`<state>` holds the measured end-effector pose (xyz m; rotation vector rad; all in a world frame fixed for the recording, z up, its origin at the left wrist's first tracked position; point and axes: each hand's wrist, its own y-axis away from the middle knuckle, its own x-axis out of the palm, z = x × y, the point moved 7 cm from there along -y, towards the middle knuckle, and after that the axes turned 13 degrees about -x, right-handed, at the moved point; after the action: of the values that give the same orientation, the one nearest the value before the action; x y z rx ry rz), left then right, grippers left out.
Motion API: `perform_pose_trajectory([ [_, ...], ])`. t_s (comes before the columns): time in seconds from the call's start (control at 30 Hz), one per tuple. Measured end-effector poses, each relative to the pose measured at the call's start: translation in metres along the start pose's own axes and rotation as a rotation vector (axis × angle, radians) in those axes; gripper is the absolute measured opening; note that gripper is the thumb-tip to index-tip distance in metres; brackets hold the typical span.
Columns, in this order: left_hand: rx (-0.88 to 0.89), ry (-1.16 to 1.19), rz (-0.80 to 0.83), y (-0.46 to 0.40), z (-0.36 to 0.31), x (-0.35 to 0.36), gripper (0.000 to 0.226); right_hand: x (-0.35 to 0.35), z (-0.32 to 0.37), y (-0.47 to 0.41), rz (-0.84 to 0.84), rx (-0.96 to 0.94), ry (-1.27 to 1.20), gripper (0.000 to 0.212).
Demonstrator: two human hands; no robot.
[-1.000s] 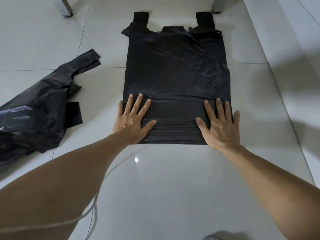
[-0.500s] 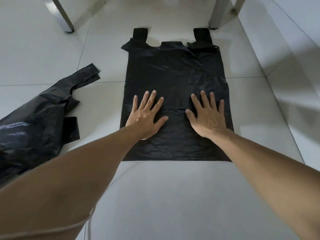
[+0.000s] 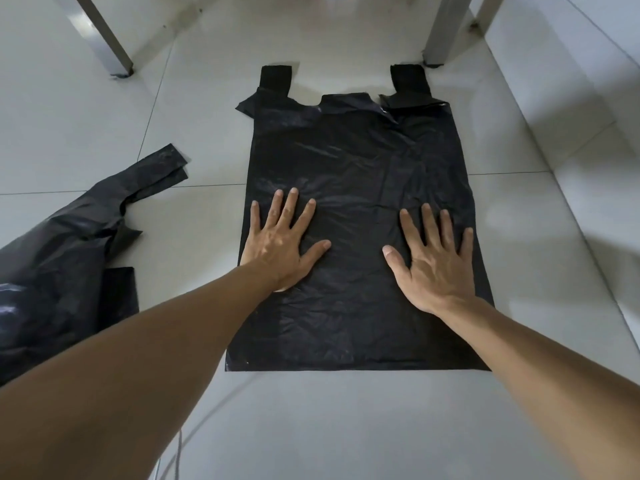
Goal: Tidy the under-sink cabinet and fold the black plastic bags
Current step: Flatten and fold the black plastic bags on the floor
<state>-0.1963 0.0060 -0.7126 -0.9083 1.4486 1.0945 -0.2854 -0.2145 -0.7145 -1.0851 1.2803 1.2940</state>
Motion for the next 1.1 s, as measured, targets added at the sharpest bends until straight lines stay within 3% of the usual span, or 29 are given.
perform_pose_trajectory([
  [0.17,0.004,0.001,-0.049,-0.013,-0.009,-0.010,0.086,-0.028,0.001,-0.033,-0.141,-0.023,-0.062,0.066],
  [0.37,-0.026,0.034,-0.022,-0.063,-0.020,-0.020,0.078,-0.016,-0.019,-0.099,0.009,0.003,-0.101,0.068],
  [0.93,-0.134,0.004,0.018,-0.099,0.047,-0.017,0.083,-0.012,-0.019,-0.098,0.020,0.008,-0.022,0.075],
  [1.0,-0.143,0.006,0.011,-0.099,0.047,-0.017,0.082,-0.026,-0.011,-0.104,-0.070,0.028,-0.072,0.072],
  [1.1,-0.142,0.011,0.008,-0.101,0.047,-0.015,0.081,-0.068,0.021,-0.148,-0.312,-0.060,-0.126,0.049],
])
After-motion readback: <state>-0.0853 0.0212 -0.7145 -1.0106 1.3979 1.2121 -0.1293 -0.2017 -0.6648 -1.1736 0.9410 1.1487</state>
